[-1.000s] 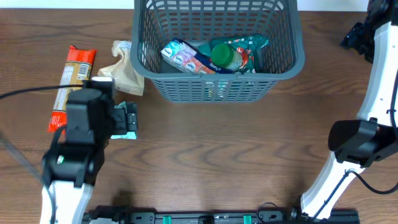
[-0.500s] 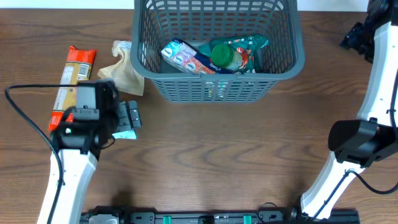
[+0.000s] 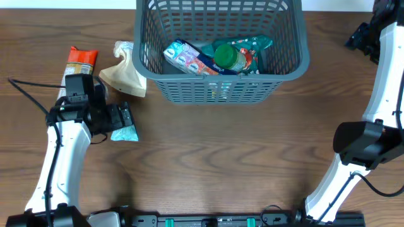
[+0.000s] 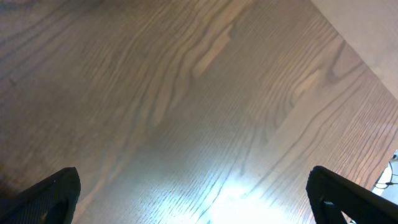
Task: Pack container
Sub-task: 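Lower the left gripper onto the mint-green pouch and grasp it, then lift the pouch with the left gripper and drop it into the basket, then move the left gripper to the clear plastic bag and grasp it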
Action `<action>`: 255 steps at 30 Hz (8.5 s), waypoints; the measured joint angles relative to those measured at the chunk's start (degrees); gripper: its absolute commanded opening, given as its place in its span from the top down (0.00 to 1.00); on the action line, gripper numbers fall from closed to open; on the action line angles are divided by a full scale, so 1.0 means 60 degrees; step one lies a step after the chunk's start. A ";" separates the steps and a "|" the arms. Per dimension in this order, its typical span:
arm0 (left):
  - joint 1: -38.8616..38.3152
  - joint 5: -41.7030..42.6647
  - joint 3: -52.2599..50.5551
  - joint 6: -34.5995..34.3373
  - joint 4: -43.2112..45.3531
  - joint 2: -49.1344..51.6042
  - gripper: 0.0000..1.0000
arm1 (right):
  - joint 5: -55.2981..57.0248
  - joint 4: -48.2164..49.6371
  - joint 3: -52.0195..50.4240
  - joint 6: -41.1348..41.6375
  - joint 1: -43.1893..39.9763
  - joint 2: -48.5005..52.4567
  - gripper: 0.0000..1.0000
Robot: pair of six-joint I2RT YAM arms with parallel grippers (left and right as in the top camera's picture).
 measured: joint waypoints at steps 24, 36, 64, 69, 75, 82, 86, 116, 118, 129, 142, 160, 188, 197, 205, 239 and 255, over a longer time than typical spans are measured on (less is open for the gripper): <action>-0.0004 0.0087 0.0000 -0.0062 0.0535 0.1829 0.02 | 0.0000 0.0000 0.0000 0.0000 0.0000 0.0000 0.01; -0.0004 0.0087 0.0000 -0.0102 0.0780 0.2364 0.02 | 0.0000 0.0000 0.0000 0.0000 0.0000 0.0000 0.01; -0.0226 0.0087 -0.0004 -0.0106 0.1504 0.3042 0.02 | 0.0000 0.0000 0.0000 0.0000 0.0000 0.0000 0.01; -0.0608 0.0084 -0.0080 -0.0106 0.1756 0.3042 0.01 | 0.0000 0.0000 0.0000 0.0000 0.0000 0.0000 0.01; -0.0718 -0.0018 -0.0164 -0.0106 0.1774 0.3042 0.01 | 0.0000 0.0000 0.0000 0.0000 0.0000 0.0000 0.01; -0.0718 -0.0219 -0.0178 -0.0106 0.1661 0.3042 0.01 | 0.0000 0.0000 0.0000 0.0000 0.0000 0.0000 0.01; -0.0718 -0.0463 -0.0226 -0.0222 0.1665 0.3042 0.01 | 0.0000 0.0000 0.0000 0.0000 0.0000 0.0000 0.01; -0.0699 -0.1191 -0.0346 -0.0419 0.1362 0.3085 0.95 | 0.0000 0.0000 0.0000 0.0000 0.0000 0.0000 0.01; -0.0703 -0.1140 -0.0244 -0.0419 0.0958 0.3020 0.94 | 0.0000 0.0000 0.0000 0.0000 0.0000 0.0000 0.01; -0.0710 -0.0994 0.2211 -0.0419 0.0029 0.0135 0.94 | 0.0000 0.0000 0.0000 0.0000 0.0000 0.0000 0.01; -0.0739 0.1457 0.4448 -0.0627 0.0852 -0.2291 0.94 | 0.0000 0.0000 0.0000 0.0000 0.0000 0.0000 0.01; -0.3701 0.2841 0.6430 -0.1144 0.2838 0.0918 0.94 | 0.0000 0.0000 0.0000 0.0000 0.0000 0.0000 0.01; -0.4841 0.2463 0.7209 -0.0703 0.1876 0.4339 0.01 | 0.0000 0.0000 0.0000 0.0000 0.0000 0.0000 0.01; -0.4801 0.1490 0.7934 -0.0630 0.1428 0.3107 0.01 | -0.0004 0.0000 0.0000 0.0000 0.0000 0.0000 0.01; -0.3366 -0.0681 0.8637 -0.0630 -0.0335 0.0710 0.01 | 0.0000 0.0000 0.0000 0.0000 0.0000 0.0000 0.01; 0.0310 -0.0769 0.8633 0.2011 -0.0882 0.4488 0.02 | 0.0000 0.0000 0.0000 0.0000 0.0000 0.0000 0.01; 0.0288 0.0477 0.8633 0.3315 -0.0572 0.7286 0.02 | 0.0000 0.0000 0.0000 0.0000 0.0000 0.0000 0.01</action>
